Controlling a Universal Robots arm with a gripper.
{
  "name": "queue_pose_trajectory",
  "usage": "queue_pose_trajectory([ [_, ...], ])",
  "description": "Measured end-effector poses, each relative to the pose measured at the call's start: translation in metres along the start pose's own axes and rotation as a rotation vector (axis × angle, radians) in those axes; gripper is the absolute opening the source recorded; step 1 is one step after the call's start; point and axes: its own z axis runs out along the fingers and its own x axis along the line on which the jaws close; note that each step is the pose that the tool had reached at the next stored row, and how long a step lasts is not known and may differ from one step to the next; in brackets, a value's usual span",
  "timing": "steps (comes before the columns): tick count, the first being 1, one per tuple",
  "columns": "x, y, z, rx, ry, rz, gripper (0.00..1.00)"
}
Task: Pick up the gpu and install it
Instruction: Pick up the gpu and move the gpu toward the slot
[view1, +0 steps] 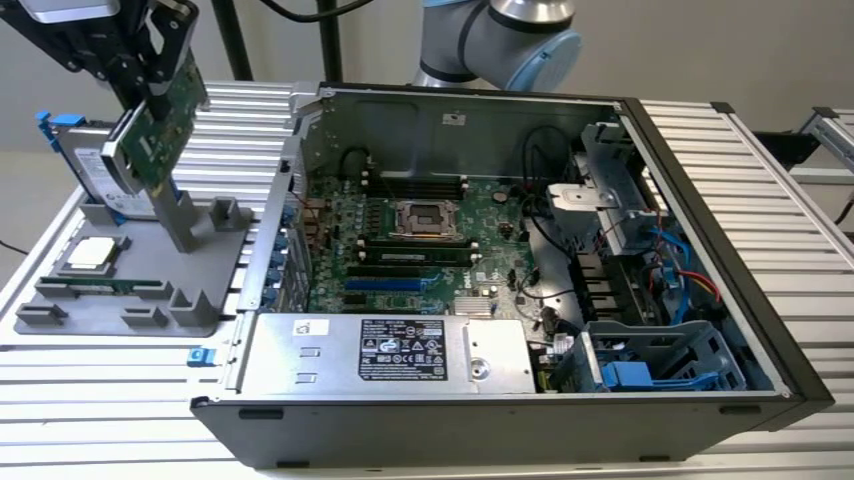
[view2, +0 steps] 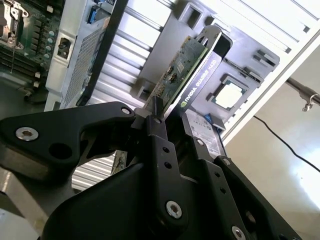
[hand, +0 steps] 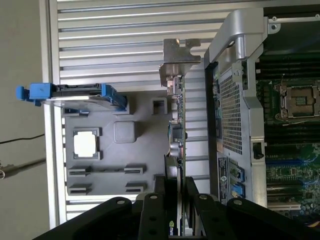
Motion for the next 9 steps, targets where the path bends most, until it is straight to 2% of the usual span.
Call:
queue_pose_trajectory([
  [9,-0.0011,0.0004,-0.0033,0.0001,0.0002,0.0,0.0],
])
